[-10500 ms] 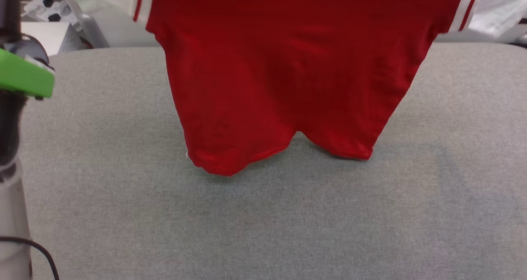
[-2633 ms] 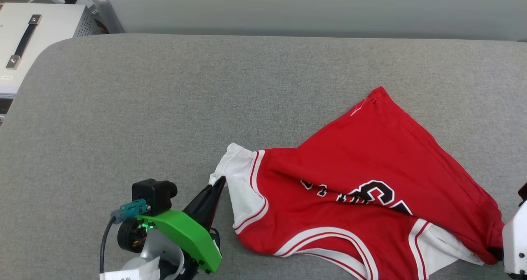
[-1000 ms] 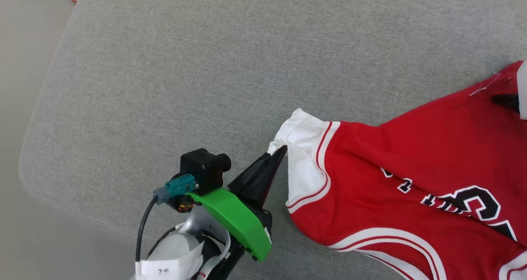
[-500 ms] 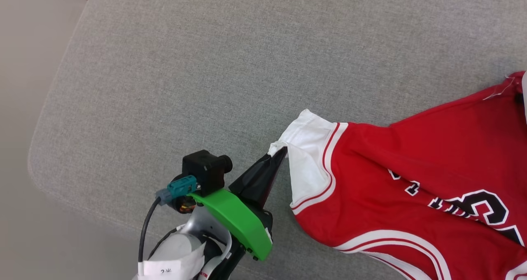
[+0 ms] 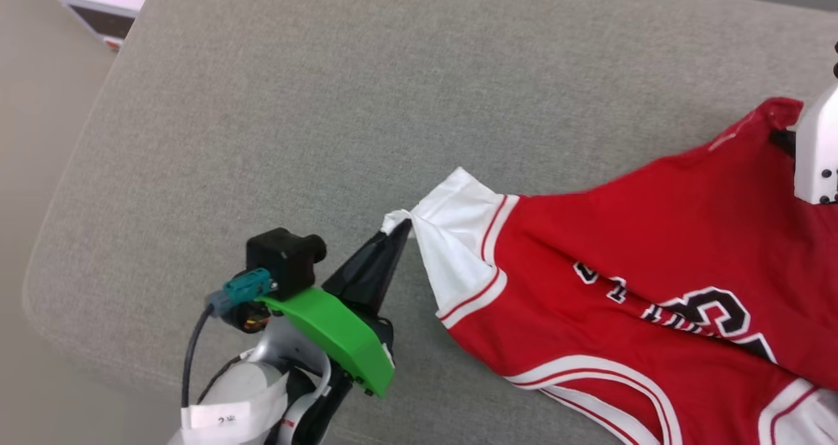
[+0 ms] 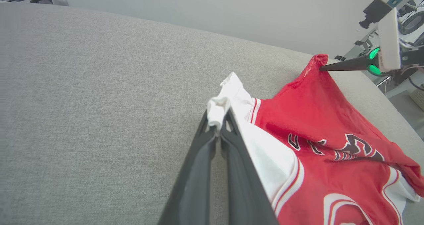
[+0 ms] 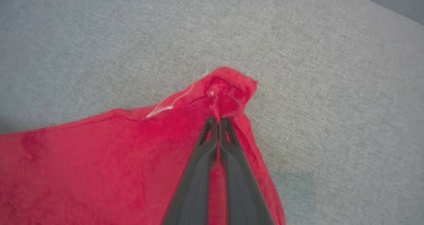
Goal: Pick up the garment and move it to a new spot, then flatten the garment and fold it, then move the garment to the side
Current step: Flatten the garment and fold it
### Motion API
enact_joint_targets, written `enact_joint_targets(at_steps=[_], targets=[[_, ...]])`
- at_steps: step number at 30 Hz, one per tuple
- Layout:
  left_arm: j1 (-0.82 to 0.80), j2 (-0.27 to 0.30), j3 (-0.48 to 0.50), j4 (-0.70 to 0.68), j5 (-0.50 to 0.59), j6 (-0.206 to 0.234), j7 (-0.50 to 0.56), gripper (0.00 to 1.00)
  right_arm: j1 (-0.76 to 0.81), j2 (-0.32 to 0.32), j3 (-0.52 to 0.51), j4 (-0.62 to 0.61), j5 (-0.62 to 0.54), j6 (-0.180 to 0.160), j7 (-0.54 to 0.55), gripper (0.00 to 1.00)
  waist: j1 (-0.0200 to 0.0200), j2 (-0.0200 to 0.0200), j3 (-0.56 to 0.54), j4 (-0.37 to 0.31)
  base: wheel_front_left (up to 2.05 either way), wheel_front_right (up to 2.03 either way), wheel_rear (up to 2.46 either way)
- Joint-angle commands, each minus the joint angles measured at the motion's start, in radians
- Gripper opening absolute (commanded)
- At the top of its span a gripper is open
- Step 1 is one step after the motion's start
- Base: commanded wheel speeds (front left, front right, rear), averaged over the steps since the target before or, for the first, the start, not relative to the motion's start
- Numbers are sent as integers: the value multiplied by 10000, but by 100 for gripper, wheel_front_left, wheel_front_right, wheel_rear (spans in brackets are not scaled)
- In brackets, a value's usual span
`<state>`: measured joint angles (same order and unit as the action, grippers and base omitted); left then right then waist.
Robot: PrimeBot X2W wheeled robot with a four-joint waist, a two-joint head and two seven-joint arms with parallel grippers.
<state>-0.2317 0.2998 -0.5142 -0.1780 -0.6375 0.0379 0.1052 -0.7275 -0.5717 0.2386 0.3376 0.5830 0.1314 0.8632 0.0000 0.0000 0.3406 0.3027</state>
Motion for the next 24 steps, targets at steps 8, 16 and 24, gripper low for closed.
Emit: enact_joint_targets(at_steps=[8,16,24], targets=[[86,751,656,-539,-145,314,177,0,276,-319,266,-537,642,-7,-1566,0,0,0,-1255,-1197,0,0,0],[-9,1345,1425,-1170,-149,727,366,0,692,-573,72,-1260,793,-7,-2845,0,0,0,-1958,-1897,0,0,0],[-386,1856,2283,-1785,-46,1064,320,0,1338,-520,-512,-2319,807,-7,-3735,0,0,0,-2608,-2554,0,0,0]])
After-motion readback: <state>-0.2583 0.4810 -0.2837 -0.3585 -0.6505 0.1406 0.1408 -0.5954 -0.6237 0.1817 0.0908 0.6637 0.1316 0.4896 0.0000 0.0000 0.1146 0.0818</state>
